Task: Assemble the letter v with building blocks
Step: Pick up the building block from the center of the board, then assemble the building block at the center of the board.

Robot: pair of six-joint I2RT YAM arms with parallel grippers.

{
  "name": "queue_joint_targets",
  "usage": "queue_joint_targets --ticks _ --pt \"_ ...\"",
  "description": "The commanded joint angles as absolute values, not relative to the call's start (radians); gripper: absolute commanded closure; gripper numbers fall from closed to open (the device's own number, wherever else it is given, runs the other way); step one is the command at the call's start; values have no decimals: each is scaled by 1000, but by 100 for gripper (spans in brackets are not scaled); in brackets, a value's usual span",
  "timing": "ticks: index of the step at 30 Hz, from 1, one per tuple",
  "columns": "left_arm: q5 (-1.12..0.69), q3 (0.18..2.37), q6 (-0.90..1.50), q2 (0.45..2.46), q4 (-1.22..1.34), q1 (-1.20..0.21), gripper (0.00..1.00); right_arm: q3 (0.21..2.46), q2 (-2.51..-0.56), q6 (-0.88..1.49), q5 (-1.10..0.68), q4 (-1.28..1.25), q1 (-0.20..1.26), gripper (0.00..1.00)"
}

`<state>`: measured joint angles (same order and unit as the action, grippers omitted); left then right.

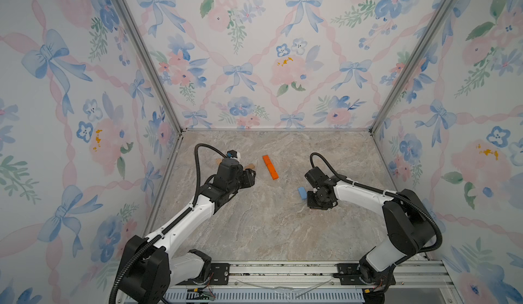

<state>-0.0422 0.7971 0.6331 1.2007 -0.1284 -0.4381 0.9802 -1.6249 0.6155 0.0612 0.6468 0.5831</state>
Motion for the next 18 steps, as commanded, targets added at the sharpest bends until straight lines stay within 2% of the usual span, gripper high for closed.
queue_joint_targets --ticks 1,7,18 --pt "-41 805 640 1184 -138 -443 43 1045 -1579 581 81 716 609 85" --pt "-29 809 633 1180 -139 -441 44 1176 -1597 520 62 746 652 84" --pt "-31 811 642 1194 -138 -443 45 1428 -1783 380 -9 811 672 88"
